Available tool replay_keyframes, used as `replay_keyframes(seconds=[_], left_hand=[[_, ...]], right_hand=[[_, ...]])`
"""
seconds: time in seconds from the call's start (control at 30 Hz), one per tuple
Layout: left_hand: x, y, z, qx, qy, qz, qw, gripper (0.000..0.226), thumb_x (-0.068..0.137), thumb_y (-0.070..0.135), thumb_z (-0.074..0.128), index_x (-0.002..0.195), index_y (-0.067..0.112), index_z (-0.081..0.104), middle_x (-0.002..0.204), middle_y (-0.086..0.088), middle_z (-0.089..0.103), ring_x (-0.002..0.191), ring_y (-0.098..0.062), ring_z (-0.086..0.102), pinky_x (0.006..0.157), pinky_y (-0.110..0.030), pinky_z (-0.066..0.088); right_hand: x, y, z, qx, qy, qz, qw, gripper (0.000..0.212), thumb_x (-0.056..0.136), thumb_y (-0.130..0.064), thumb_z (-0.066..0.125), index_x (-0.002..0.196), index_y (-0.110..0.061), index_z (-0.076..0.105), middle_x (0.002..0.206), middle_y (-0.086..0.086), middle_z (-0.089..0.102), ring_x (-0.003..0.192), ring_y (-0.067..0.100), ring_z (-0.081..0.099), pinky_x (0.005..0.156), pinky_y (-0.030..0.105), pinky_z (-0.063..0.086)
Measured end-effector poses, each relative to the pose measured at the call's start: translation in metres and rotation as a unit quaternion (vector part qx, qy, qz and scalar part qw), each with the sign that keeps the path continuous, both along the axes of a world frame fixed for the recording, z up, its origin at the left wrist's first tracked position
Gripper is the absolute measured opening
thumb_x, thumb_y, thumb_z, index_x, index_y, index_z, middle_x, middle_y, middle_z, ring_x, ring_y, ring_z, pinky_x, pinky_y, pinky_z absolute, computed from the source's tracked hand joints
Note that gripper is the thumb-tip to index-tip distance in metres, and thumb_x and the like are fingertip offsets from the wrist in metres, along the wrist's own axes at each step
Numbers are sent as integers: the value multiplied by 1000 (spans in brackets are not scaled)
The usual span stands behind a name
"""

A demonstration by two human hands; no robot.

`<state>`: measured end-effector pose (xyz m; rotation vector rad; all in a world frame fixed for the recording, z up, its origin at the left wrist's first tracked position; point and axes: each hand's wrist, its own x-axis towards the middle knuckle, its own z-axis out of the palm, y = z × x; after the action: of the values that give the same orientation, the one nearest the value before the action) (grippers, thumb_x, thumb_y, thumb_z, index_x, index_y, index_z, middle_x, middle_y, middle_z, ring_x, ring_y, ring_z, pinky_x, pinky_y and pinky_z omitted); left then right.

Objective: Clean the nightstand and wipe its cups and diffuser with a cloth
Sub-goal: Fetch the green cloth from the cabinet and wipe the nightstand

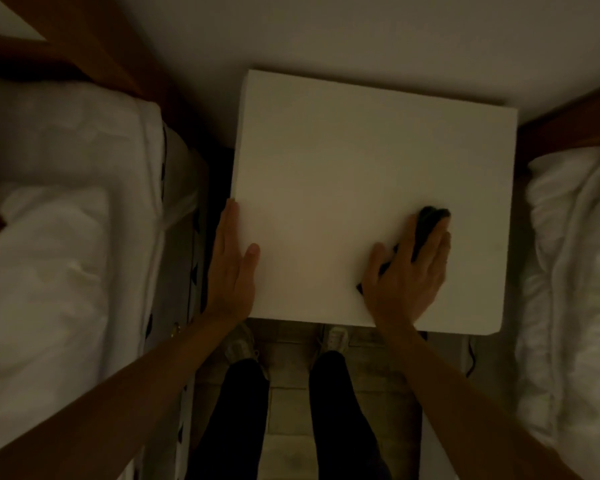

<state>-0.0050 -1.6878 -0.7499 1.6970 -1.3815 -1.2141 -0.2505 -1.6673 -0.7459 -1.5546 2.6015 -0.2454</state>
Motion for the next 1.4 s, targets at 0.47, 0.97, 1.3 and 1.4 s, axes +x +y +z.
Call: replay_keyframes(seconds=[0.47, 0.97, 1.3, 1.4], left_hand=[[55, 60, 5, 268, 354, 302, 844, 36, 78, 53, 65, 96, 26, 78, 86, 5, 78, 83, -9, 74, 63, -21, 57], [63, 55, 165, 421, 262, 148, 856, 36, 98, 15, 57, 131, 1, 57, 133, -21, 59, 112, -32, 59, 91, -42, 53], [56, 67, 303, 289, 177, 68, 938, 30, 90, -5, 65, 117, 5, 61, 111, -16, 66, 108, -35, 64, 91, -42, 56], [51, 61, 332, 241, 149, 75, 956, 36, 87, -12, 61, 121, -2, 61, 109, -22, 67, 104, -37, 66, 87, -46, 58]], right_hand=[[202, 29, 9, 36, -123, 513, 849, 50, 81, -35, 66, 129, -24, 68, 137, -7, 63, 131, 17, 53, 101, 33, 43], [147, 45, 133, 280, -397, 395, 780, 100, 83, -26, 80, 158, -23, 14, 155, 9, 40, 137, 28, 45, 114, 41, 38], [121, 23, 258, 244, -446, 374, 776, 113, 72, -31, 90, 159, -29, 16, 161, 0, 32, 144, 19, 36, 116, 34, 34], [111, 6, 292, 225, -451, 397, 767, 101, 77, -21, 87, 157, -24, 25, 160, 0, 33, 145, 19, 35, 120, 41, 31]])
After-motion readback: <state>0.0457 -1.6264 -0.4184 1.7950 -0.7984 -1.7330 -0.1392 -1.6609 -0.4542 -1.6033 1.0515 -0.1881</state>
